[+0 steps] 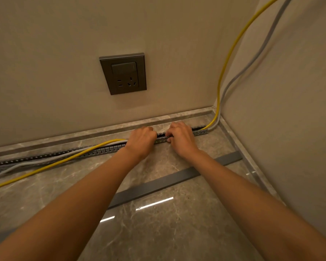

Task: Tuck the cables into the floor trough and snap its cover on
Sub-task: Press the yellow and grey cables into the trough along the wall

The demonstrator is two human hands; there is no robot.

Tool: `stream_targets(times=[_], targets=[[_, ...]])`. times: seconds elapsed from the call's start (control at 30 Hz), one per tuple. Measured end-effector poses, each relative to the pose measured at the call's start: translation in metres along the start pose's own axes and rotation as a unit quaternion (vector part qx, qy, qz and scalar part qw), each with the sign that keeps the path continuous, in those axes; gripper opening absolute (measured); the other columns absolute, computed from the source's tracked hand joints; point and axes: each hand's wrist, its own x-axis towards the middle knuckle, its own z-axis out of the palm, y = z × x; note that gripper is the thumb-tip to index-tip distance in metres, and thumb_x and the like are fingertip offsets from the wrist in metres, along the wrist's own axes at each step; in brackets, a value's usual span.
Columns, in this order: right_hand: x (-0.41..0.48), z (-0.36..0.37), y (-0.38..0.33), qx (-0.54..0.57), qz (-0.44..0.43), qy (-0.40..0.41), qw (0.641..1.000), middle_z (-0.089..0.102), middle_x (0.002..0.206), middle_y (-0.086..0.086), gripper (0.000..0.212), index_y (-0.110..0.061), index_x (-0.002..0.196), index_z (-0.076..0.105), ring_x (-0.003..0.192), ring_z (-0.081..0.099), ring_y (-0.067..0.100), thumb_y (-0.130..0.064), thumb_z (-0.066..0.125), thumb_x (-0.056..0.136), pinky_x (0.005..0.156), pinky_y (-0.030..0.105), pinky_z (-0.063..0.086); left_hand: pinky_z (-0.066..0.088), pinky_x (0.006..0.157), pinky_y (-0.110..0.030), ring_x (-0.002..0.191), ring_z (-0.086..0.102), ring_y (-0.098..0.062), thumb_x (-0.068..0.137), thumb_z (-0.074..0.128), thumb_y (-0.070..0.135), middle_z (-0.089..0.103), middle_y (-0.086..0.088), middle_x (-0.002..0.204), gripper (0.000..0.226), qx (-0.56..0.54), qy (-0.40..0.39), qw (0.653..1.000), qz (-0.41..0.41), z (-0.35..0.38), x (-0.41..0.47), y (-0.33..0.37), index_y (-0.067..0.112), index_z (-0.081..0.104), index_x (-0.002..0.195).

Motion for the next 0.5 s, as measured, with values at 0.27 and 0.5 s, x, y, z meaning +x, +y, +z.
stream_targets(times=[0.27, 0.5], targets=[[0.001, 0.002, 0.003, -0.023, -0.018, -0.014, 0.999, 0.066, 0.110, 0.015, 0.022, -0.005, 0.107, 0.066, 0.112, 0.048, 0.029, -0.004, 0.056, 0.087, 0.093, 0.036, 0.037, 0.047, 0.087, -0.040, 0.112, 0.056, -0.035, 0.094, 0.044, 0.005, 0.059, -0.017, 0.122, 0.024, 0.049, -0.036, 0.998, 0.008, -0.007, 0.008, 0.005, 0.003, 0.055, 0.115], [0.009, -0.037, 0.031, 0.184, 0.077, -0.009, 0.980, 0.073, 0.088, 0.020, 0.027, -0.004, 0.098, 0.069, 0.088, 0.066, 0.027, 0.006, 0.052, 0.080, 0.082, 0.032, 0.051, 0.047, 0.084, -0.041, 0.107, 0.057, -0.035, 0.093, 0.045, 0.005, 0.058, -0.020, 0.118, 0.021, 0.027, -0.026, 0.999, -0.007, -0.009, 0.010, 0.007, 0.001, 0.056, 0.111]])
